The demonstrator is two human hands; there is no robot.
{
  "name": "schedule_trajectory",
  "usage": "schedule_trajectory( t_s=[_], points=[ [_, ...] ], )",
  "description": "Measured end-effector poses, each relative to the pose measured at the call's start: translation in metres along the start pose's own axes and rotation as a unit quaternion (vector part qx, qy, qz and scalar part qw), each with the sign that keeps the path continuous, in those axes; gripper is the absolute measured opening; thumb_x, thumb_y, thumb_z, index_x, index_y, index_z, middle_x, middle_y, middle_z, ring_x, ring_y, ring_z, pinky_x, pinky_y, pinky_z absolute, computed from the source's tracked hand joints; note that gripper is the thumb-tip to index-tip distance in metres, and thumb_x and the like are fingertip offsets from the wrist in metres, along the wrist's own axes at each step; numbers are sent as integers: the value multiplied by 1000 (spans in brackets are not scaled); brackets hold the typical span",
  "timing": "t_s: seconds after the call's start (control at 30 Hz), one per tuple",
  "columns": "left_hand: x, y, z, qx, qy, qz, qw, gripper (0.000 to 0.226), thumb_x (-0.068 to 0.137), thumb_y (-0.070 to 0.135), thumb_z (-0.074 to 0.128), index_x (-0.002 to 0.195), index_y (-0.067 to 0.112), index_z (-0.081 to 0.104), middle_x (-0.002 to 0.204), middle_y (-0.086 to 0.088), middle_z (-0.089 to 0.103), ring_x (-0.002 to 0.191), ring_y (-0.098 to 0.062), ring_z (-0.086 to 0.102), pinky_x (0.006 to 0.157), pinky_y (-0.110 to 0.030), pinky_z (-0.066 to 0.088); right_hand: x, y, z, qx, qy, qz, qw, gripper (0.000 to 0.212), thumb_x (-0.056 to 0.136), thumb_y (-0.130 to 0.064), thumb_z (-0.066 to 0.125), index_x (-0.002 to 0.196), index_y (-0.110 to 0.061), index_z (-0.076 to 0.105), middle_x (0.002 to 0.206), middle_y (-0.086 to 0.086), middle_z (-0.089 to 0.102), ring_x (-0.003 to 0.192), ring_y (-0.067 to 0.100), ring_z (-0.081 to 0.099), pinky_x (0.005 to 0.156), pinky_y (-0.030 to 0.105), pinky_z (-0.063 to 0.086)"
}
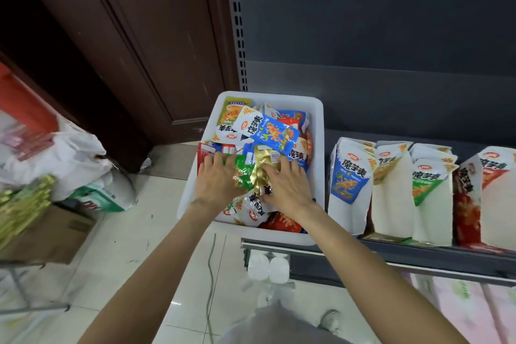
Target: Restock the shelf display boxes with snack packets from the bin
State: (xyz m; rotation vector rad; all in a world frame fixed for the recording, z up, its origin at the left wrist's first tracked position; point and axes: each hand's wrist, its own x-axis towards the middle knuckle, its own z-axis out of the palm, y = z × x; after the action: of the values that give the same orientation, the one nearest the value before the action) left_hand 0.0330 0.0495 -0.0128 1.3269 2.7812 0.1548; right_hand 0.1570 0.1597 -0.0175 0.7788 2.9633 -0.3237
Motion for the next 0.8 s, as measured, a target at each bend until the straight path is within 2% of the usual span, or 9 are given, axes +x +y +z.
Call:
schedule_trajectory(
  t_s=[0.17, 0.3, 0.37, 0.43, 0.5, 0.6, 0.7, 0.73, 0.8],
  points=[
    [5, -10, -10, -29, -1, -4, 1000, 68, 76, 44, 72, 132, 19, 42, 123, -6, 47, 117, -24, 40, 100, -30, 29, 1, -1, 2, 7, -2, 11, 1000, 73, 80, -50, 67, 140, -26, 33, 133, 11, 34, 120, 30, 36, 103, 40, 32],
    [-1, -18, -26, -158, 77, 47, 983, 25, 85, 25, 67, 107, 17, 58, 97, 1, 57, 91, -25, 58, 67, -30, 42, 0, 1, -2, 38, -15, 18, 999, 75, 80, -52, 66, 142, -28, 31, 136, 9, 33, 124, 29, 34, 105, 40, 31],
    [-5, -16, -43, -166, 153, 76, 971, 17, 88, 22, 63, 103, 22, 54, 94, 1, 63, 78, -28, 63, 61, -35, 49, -5, 4, -11, 140, 7, 31, 990, 74, 80, -53, 65, 142, -28, 33, 138, 5, 35, 126, 26, 34, 106, 39, 31],
    [-10, -9, -65, -176, 245, 64, 951, 16, 90, 22, 61, 99, 25, 49, 88, 4, 67, 72, -24, 65, 59, -34, 50, -14, 6, -24, 311, 68, 52, 947, 68, 82, -46, 67, 140, -26, 38, 138, 0, 40, 126, 20, 38, 105, 35, 34],
    [-15, 2, -84, -275, 296, 12, 915, 11, 90, 23, 62, 97, 22, 53, 86, 10, 65, 79, -14, 65, 66, -31, 48, -27, 8, -40, 465, 120, 82, 873, 62, 83, -39, 68, 136, -28, 39, 133, -7, 46, 119, 10, 45, 95, 24, 42],
    [-17, 27, -95, -493, 252, -31, 832, 12, 89, 19, 64, 92, 21, 53, 86, 4, 67, 84, -14, 65, 75, -32, 50, -43, 17, -60, 605, 120, 123, 777, 57, 83, -30, 69, 131, -31, 38, 116, -17, 53, 104, 2, 55, 71, 8, 48],
    [-20, 61, -89, -654, 114, -52, 746, 17, 85, 11, 67, 94, 19, 54, 86, 0, 73, 81, -20, 69, 72, -35, 53, -58, 41, -74, 664, 154, 134, 720, 33, 87, -18, 66, 117, -23, 53, 103, -13, 65, 93, 8, 66, 66, 21, 56],
    [-21, 73, -84, -671, 67, -51, 737, 20, 83, 8, 69, 94, 18, 55, 83, 4, 73, 77, -15, 69, 70, -28, 54, -66, 54, -78, 647, 180, 127, 730, 23, 89, -14, 63, 109, -22, 56, 96, -13, 68, 86, 8, 67, 60, 24, 57],
    [-25, 97, -71, -637, 8, -8, 771, 24, 77, 4, 73, 92, 16, 58, 75, 11, 70, 68, -7, 67, 62, -17, 51, -89, 84, -87, 565, 214, 108, 790, 13, 90, -12, 61, 102, -19, 59, 84, -15, 68, 72, 7, 65, 51, 26, 54]
  ],
)
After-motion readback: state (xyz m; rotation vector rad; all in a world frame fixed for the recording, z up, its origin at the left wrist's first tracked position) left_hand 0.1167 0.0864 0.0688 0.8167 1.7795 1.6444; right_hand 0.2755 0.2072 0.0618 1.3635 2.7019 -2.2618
